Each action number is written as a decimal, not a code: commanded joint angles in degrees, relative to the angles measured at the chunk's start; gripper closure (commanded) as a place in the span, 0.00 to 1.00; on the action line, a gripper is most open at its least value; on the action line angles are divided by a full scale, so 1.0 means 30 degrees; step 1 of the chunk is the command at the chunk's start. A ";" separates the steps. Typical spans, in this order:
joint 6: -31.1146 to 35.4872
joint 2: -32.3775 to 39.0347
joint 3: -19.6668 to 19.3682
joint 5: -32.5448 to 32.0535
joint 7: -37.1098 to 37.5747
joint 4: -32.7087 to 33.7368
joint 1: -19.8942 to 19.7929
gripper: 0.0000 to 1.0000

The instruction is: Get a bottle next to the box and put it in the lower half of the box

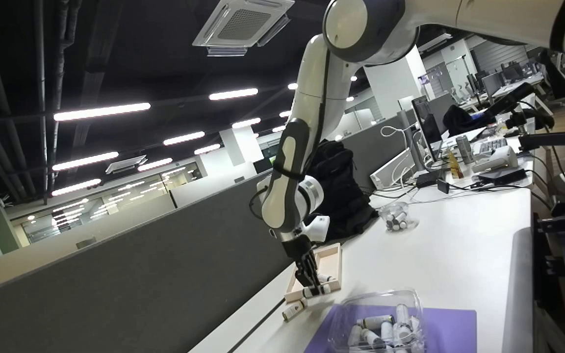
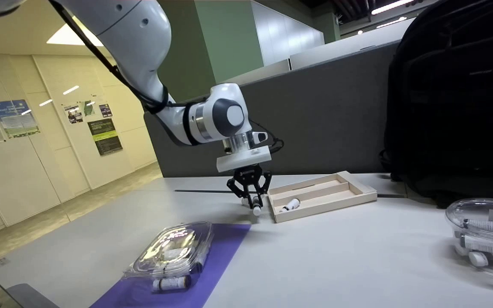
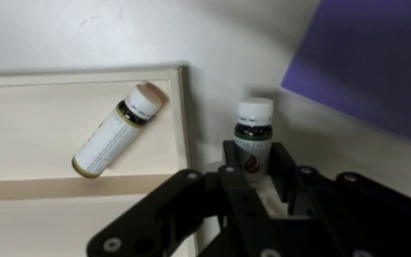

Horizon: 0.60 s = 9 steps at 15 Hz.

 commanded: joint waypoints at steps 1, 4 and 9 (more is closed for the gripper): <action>0.0169 -0.1878 0.0278 0.0256 0.0218 -0.1044 -0.0633 0.93; -0.0083 -0.2211 0.0089 0.0704 0.0518 -0.0502 -0.0987 0.93; -0.0490 -0.1627 -0.0348 0.1293 0.0950 0.0536 -0.1530 0.93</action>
